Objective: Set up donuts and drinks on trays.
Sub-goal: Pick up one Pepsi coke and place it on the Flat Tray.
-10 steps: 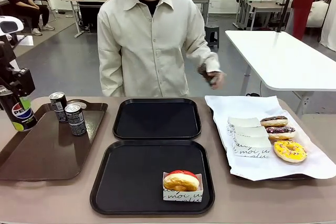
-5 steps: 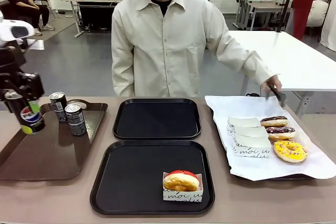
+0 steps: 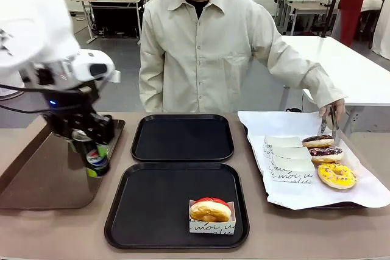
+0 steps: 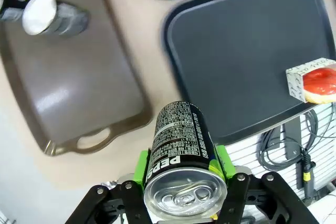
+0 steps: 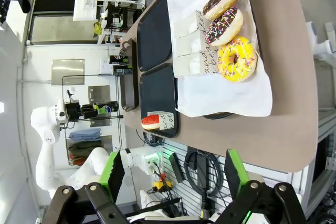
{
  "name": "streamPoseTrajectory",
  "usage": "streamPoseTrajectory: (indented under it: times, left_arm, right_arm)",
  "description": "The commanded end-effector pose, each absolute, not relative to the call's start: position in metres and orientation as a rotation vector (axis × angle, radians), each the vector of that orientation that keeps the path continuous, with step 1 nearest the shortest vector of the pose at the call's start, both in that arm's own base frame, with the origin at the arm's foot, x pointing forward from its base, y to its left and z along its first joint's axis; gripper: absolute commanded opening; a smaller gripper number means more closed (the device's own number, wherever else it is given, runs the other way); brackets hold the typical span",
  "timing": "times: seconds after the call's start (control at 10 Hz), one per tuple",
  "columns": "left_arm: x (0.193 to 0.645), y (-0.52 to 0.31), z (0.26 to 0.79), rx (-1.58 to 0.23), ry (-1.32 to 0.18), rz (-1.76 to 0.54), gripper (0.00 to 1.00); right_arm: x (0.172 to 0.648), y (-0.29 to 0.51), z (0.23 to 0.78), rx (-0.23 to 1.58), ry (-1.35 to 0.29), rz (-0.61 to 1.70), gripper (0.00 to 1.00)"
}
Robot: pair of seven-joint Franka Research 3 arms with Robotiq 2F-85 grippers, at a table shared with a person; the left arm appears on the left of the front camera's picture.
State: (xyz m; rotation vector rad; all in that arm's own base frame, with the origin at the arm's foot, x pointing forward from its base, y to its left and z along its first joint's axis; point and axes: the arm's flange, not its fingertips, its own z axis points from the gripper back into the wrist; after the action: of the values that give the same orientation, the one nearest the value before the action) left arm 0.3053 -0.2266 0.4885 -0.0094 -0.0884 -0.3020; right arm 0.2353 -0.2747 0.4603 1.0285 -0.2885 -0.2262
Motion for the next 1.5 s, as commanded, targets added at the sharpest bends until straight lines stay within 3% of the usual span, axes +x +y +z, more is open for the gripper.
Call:
streamPoseTrajectory:
  times: [0.0, 0.4, 1.3, 1.4]
  left_arm:
    - [0.328, -0.268, 0.472, 0.000, -0.085, -0.344, 0.59]
    - [0.335, -0.327, 0.426, 0.004, -0.070, -0.505, 0.59]
    - [0.342, -0.342, 0.375, -0.017, -0.099, -0.592, 0.59]
    - [0.340, -0.342, 0.376, -0.014, -0.103, -0.600, 1.00]
  right_arm:
    - [0.235, -0.276, 0.460, 1.048, -0.302, -0.222, 1.00]
    - [0.235, -0.276, 0.460, 1.048, -0.302, -0.222, 1.00]
    - [0.235, -0.276, 0.460, 1.048, -0.302, -0.222, 1.00]
    - [0.235, -0.276, 0.460, 1.048, -0.302, -0.222, 1.00]
